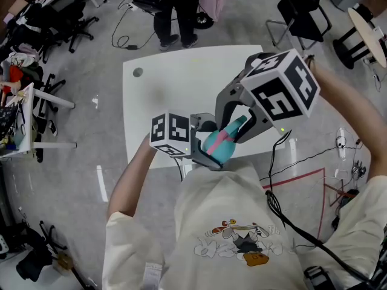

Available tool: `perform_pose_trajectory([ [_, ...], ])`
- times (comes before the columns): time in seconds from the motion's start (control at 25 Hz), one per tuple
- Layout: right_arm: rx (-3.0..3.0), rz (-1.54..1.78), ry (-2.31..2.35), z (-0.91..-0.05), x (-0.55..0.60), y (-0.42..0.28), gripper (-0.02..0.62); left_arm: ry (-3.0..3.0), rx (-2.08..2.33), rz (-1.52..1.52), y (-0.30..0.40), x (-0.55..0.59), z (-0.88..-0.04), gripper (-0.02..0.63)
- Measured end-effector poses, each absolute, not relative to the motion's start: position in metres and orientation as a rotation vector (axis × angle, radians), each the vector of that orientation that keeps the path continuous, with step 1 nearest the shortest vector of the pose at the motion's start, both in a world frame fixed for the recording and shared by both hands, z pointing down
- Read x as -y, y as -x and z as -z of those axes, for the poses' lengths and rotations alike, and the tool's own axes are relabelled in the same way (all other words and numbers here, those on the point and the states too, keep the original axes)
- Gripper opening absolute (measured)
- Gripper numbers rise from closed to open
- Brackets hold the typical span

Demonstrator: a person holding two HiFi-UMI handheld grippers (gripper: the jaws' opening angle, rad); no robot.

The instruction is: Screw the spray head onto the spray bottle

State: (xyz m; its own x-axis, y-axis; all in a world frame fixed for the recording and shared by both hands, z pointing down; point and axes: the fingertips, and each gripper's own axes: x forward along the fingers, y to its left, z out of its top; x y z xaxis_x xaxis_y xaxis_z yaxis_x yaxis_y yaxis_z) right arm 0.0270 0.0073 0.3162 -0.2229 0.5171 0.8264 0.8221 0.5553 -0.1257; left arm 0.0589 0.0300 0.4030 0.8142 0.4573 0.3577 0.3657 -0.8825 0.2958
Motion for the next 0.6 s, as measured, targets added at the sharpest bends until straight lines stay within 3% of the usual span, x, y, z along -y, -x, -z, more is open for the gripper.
perform_pose_trajectory([
  [0.32,1.871,0.396,0.935,-0.329,0.016,-0.031,0.129,-2.764,-0.198,-0.750,-0.065,0.001,-0.418,0.407],
  [0.6,1.838,0.351,0.606,-0.349,0.056,-0.034,0.129,-2.663,0.441,-0.877,-0.053,0.051,-0.435,0.405],
])
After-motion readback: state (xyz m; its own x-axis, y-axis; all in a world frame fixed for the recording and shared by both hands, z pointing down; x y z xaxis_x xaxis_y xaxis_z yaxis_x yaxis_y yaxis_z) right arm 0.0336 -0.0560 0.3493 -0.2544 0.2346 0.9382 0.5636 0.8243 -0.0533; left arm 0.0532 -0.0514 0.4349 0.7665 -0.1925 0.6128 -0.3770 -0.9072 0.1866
